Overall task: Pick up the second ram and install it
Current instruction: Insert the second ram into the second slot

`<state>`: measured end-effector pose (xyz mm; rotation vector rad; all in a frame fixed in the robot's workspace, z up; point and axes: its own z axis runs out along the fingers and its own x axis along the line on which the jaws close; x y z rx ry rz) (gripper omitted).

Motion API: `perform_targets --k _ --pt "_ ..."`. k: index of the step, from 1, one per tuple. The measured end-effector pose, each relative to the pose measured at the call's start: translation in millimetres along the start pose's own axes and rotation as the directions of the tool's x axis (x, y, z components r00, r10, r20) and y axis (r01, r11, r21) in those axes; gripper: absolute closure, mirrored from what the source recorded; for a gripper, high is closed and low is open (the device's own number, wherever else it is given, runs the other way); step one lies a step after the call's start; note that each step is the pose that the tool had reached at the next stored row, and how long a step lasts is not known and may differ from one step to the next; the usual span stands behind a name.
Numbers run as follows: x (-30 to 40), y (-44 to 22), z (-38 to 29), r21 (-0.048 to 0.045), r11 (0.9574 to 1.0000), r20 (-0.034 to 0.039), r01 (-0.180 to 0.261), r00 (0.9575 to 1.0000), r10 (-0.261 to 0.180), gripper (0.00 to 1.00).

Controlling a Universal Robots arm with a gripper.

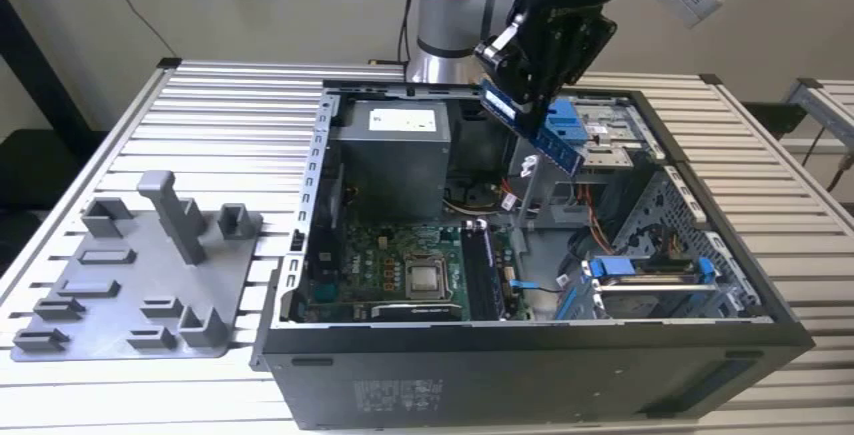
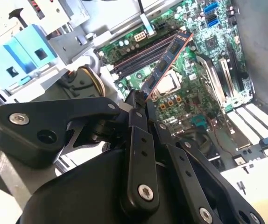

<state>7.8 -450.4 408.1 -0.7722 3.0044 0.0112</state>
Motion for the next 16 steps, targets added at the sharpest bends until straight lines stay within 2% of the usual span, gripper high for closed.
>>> perform_targets --k 4,7,11,16 --pt "0.4 -0.6 2.1 0.0023 0.9994 -0.0005 -0.036 0.9994 0.036 0.86" --pt "0.5 -0.8 3.3 0.0037 0.9973 -0.0005 -0.073 0.9973 0.073 0.86" --pt "0.6 -1.0 4.8 0.0058 0.9923 -0.0005 -0.124 0.9923 0.124 0.86" --pt "0.9 -1.1 6.5 0.0083 0.9829 -0.0003 -0.184 0.9830 0.184 0.86"
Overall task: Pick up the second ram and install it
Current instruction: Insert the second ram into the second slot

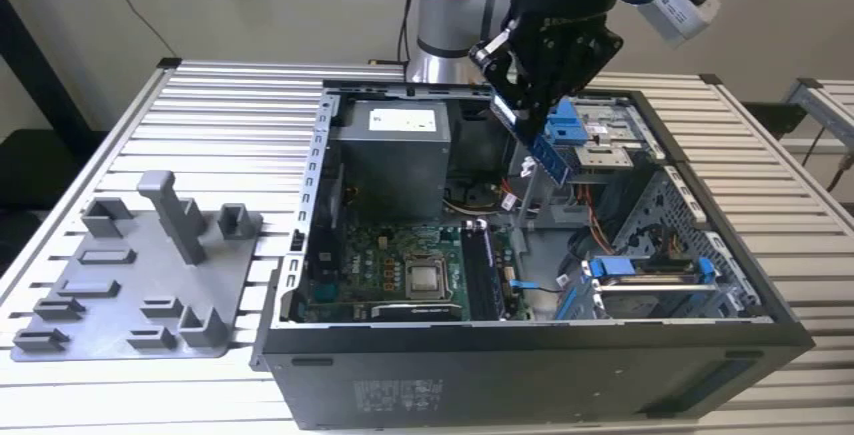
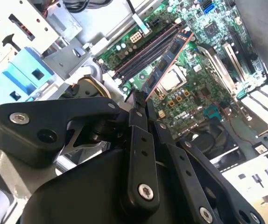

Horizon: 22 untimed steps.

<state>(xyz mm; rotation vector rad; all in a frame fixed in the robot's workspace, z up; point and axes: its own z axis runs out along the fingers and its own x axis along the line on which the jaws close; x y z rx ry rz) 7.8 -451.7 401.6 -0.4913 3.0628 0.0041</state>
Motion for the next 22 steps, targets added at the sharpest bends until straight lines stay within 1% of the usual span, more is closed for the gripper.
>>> perform_targets --k 3,6,11,16,20,22 --pt "0.1 -0.1 1.1 0.0015 0.9994 -0.0001 -0.035 0.9994 0.035 0.86" --pt "0.2 -0.3 2.5 0.0031 0.9976 -0.0002 -0.068 0.9977 0.068 0.86" --pt "0.3 -0.5 4.8 0.0061 0.9922 -0.0004 -0.125 0.9922 0.125 0.86" --pt "0.5 -0.6 7.2 0.0091 0.9836 -0.0004 -0.180 0.9837 0.180 0.86" --pt "0.6 -0.7 9.1 0.0117 0.9743 -0.0002 -0.225 0.9744 0.225 0.86" --pt "0.7 -0.7 10.0 0.0130 0.9689 -0.0002 -0.247 0.9690 0.247 0.86"
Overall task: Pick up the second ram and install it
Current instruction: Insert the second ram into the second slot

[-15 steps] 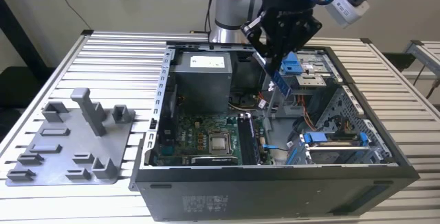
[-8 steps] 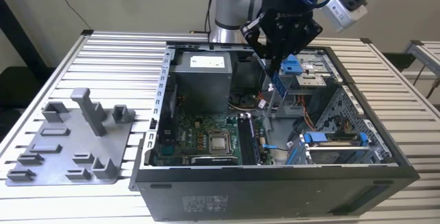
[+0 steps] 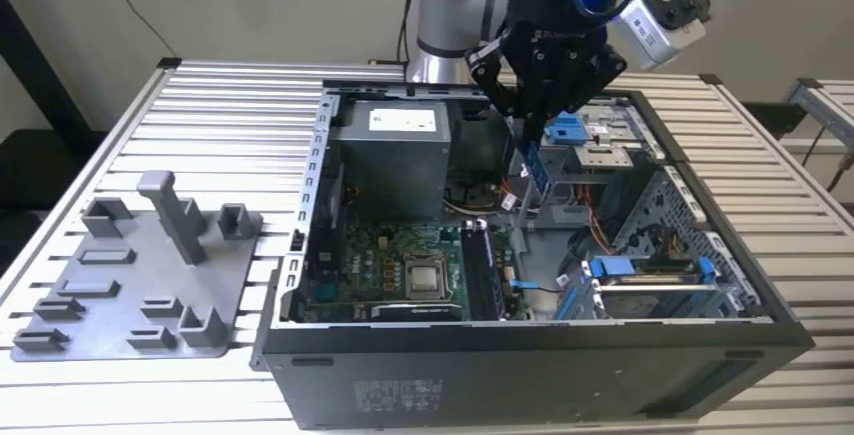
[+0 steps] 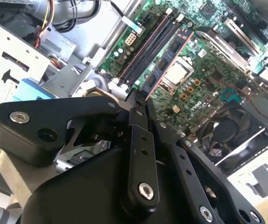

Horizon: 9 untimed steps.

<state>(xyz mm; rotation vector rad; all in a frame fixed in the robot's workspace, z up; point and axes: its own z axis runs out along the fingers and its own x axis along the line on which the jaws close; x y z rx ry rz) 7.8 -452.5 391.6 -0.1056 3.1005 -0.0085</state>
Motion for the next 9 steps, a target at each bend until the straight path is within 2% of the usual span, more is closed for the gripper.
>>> perform_targets --k 4,9 --pt "0.0 -0.1 1.9 0.0025 0.9989 -0.0003 -0.046 0.9989 0.046 0.86" --pt "0.1 -0.1 4.3 0.0058 0.9947 -0.0005 -0.102 0.9948 0.102 0.86"
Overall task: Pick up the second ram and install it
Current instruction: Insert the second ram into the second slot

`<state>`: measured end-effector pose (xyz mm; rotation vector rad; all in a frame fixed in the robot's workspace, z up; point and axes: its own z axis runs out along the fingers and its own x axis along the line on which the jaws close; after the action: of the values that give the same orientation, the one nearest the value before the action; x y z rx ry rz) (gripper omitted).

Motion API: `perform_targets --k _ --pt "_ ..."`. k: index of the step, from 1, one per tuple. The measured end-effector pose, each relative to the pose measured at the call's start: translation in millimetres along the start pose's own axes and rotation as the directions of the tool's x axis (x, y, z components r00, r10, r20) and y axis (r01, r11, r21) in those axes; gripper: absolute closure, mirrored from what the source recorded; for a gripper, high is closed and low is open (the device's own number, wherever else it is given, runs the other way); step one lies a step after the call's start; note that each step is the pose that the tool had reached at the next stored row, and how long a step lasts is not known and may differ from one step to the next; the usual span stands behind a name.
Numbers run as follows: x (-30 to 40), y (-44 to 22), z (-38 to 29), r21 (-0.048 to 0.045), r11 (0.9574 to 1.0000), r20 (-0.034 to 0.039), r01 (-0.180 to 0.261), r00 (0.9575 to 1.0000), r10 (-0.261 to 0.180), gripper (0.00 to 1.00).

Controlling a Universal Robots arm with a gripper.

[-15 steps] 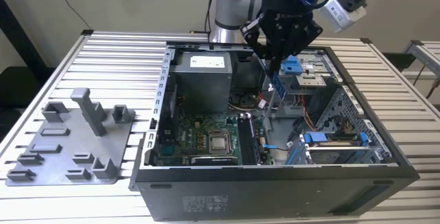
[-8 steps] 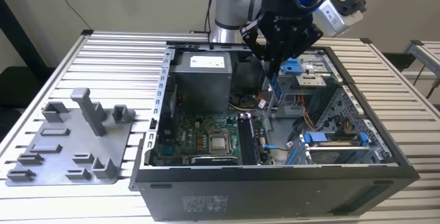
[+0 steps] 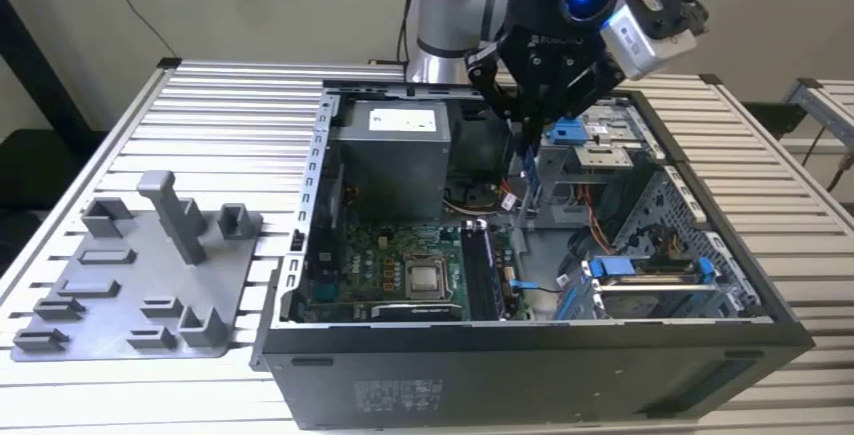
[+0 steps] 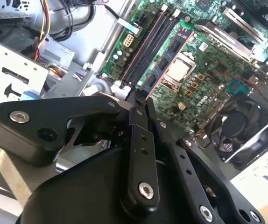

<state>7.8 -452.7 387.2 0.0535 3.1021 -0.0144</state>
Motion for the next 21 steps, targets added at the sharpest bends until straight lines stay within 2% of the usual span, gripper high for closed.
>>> perform_targets --k 4,7,12,14,17,18,21 --pt "0.3 0.0 1.9 0.0017 0.9995 -0.0003 -0.032 0.9995 0.032 0.86" --pt "0.3 0.0 2.4 0.0020 0.9995 -0.0003 -0.032 0.9995 0.032 0.86" --pt "0.5 0.0 7.8 0.0019 0.9998 -0.0024 -0.020 0.9998 0.020 0.86" --pt "0.5 0.1 9.1 0.0026 0.9999 -0.0093 -0.015 0.9998 0.015 0.86" --pt "0.6 0.1 11.1 0.0038 0.9999 -0.0250 -0.014 0.9996 0.014 0.86" --pt "0.7 0.1 12.1 0.0041 0.9999 -0.0278 -0.014 0.9995 0.014 0.86" --pt "0.8 0.1 15.2 0.0043 0.9999 -0.0280 -0.014 0.9995 0.014 0.86"
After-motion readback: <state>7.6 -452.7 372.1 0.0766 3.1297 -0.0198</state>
